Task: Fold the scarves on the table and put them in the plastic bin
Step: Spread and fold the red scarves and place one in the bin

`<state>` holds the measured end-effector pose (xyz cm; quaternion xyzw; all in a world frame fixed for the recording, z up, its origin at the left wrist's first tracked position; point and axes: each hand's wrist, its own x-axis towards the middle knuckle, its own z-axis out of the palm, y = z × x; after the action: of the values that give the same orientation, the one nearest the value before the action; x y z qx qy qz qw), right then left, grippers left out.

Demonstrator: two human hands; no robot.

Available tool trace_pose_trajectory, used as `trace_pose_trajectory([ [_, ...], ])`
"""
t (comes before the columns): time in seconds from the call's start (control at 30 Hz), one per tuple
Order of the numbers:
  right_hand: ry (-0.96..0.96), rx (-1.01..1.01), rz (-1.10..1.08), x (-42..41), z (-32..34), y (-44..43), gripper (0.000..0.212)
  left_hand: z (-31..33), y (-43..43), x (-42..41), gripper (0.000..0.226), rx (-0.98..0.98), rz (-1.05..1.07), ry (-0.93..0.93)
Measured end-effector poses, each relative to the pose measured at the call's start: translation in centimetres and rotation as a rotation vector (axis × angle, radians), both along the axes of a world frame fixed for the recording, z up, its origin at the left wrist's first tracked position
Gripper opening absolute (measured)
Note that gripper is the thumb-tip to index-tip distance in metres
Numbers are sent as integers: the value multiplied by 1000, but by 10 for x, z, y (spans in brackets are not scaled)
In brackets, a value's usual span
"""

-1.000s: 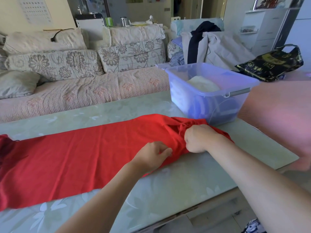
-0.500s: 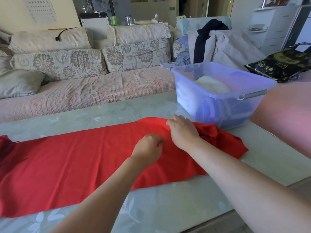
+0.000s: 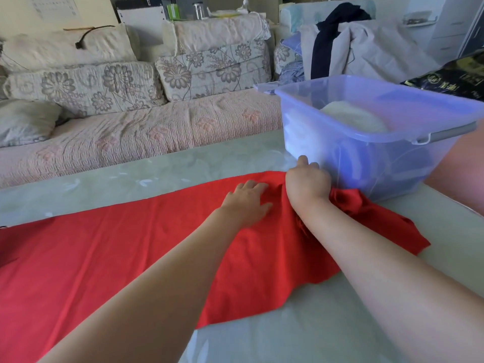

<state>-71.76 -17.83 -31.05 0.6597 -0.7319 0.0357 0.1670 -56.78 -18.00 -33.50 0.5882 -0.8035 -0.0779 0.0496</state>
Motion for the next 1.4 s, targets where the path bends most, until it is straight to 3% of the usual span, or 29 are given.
trace_pose_trajectory([
  [0.13,-26,-25,0,10,2,-4,31,-15,-1,-14,70,111,9,-110],
  [0.2,-3,-111,141,22,2,1,29,-21,1,-15,71,78,-15,-109],
  [0.27,-63,-137,370,35,-1,7,26,-21,0,-9,66,59,-85,-34],
  [0.33,-227,-16,456,43,-7,12,28,-19,-1,5,54,7,-110,136],
  [0.4,-297,162,419,40,-20,11,36,-17,0,23,49,-137,21,272],
  [0.47,-235,312,354,31,-32,9,53,-18,9,42,49,-222,174,206],
  [0.6,-158,419,263,20,-30,8,65,-21,35,72,66,22,160,-7],
  [0.7,-91,403,262,40,-14,10,64,-18,47,89,65,9,146,48],
  [0.9,-221,321,476,126,22,33,53,11,87,152,56,-79,249,82],
  [1.07,-361,409,684,225,33,72,47,24,137,245,47,-137,367,148],
  [1.4,-478,473,903,395,3,148,31,24,239,413,22,-332,637,-20],
])
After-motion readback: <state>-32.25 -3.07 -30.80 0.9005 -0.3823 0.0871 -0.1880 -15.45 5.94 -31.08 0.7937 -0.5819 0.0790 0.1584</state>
